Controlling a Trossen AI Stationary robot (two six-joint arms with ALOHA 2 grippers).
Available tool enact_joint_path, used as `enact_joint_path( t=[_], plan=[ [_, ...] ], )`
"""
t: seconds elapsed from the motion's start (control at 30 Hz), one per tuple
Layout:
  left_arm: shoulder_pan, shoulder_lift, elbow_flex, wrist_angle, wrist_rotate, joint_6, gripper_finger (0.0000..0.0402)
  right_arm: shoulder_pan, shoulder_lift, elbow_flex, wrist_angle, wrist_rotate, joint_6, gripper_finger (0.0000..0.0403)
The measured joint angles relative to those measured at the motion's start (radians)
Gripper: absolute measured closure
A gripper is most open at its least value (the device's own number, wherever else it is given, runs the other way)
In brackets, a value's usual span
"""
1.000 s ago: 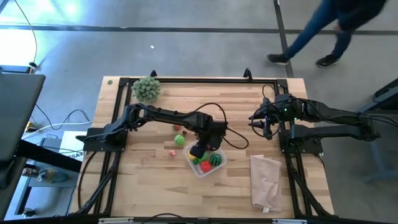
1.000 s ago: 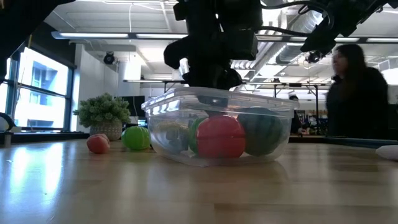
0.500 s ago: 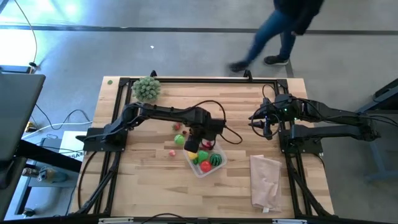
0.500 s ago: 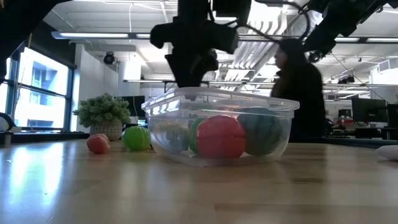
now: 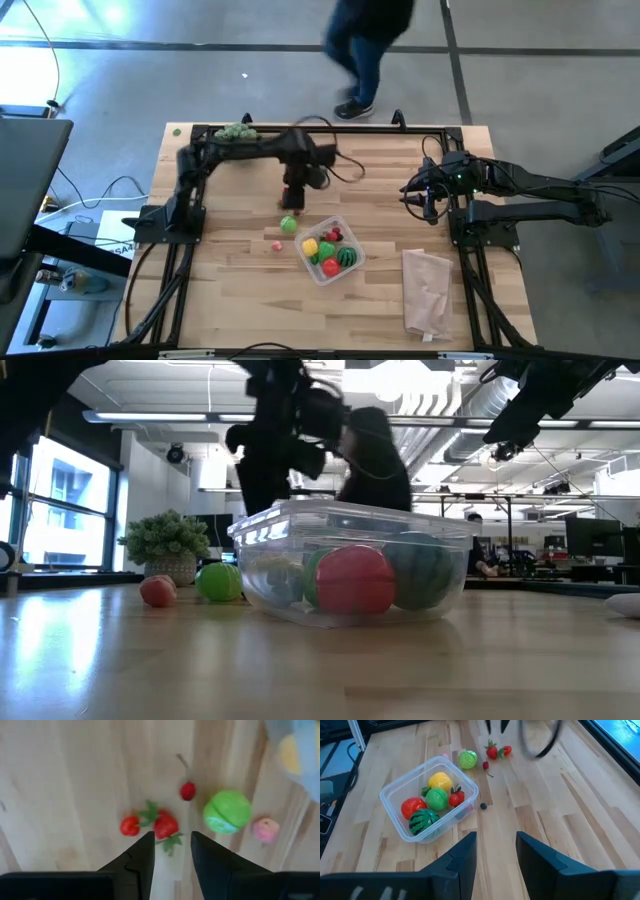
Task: Pick and placing Produce into tupperware
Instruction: Put the red cherry into the transparent bin
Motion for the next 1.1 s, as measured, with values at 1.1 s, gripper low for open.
enact_joint_path(
  t=[1.1],
  plan=[
    [0.135,-0.176,-0.509,0.531,-0.152,0.787,0.0284,0.0,0.0,0.0,0.0,0.0,0.0,0.0274]
  ],
)
